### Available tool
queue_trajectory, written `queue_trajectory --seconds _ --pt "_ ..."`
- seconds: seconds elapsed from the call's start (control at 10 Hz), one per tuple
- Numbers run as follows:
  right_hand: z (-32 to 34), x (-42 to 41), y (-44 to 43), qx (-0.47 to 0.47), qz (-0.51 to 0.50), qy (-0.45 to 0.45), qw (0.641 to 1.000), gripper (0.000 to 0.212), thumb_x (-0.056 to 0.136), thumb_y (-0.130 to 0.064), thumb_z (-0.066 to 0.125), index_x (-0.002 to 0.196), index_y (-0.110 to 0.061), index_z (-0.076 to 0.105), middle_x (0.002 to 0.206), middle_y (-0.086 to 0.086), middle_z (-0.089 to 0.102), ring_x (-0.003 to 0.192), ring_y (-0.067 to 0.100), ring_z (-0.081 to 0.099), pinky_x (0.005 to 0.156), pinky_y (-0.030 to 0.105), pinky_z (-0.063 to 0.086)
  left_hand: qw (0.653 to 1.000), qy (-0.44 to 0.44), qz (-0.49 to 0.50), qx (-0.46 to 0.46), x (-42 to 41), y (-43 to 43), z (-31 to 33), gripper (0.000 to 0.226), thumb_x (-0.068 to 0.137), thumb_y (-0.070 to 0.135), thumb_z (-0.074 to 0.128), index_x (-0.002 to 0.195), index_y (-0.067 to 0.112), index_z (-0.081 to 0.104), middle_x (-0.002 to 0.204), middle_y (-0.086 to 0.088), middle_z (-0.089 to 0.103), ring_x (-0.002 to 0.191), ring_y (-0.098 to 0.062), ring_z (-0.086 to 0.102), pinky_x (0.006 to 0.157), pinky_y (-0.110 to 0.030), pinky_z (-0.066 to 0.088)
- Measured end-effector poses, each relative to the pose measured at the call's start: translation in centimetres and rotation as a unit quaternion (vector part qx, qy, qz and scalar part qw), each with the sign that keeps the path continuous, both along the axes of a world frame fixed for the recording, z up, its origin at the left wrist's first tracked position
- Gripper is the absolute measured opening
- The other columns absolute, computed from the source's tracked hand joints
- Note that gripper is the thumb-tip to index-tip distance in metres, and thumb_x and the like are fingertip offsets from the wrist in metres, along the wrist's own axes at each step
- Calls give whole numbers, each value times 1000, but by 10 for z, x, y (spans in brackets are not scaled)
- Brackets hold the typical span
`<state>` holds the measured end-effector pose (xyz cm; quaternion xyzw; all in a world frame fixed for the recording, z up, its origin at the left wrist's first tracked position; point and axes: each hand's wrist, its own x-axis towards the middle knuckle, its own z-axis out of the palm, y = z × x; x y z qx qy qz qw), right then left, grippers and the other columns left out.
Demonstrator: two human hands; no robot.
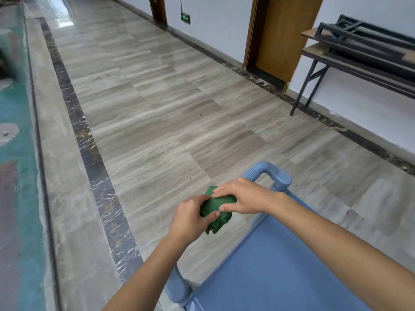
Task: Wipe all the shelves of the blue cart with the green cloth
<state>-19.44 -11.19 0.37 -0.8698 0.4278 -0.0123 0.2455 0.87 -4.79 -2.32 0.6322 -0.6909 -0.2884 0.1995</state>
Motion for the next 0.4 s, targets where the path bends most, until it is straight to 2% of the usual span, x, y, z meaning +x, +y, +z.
queue_trajectory --seconds 0.1,0.2,0.3,0.4 --pt "0 0 6 -20 5 -15 1000 42 84 -55 55 124 -39 55 117 -11 67 107 11 62 91 39 52 1000 -8 0 -22 1 -1 -2 51 83 49 77 127 26 65 107 9 73 94 -11 66 73 -21 42" --pt "7 2 22 -28 -37 -11 999 40 87 -49 58 126 -37 56 124 -11 64 116 12 58 95 41 50 999 -20 -21 -31 1 1 -1 49 86 46 75 127 23 64 108 6 73 94 -15 66 74 -25 45" --pt "9 -3 55 -57 -101 15 993 44 91 -39 62 134 -30 55 137 -9 58 127 15 52 101 40 47 996 -34 -53 -58 -4 7 10 32 91 32 70 120 21 67 103 1 75 92 -20 69 74 -29 49" --pt "22 -13 86 -97 -219 22 971 36 93 -40 59 127 -26 62 122 -2 69 115 21 60 94 41 49 995 3 -66 -79 -7 13 35 13 93 24 67 104 21 73 88 1 78 84 -23 71 75 -37 55"
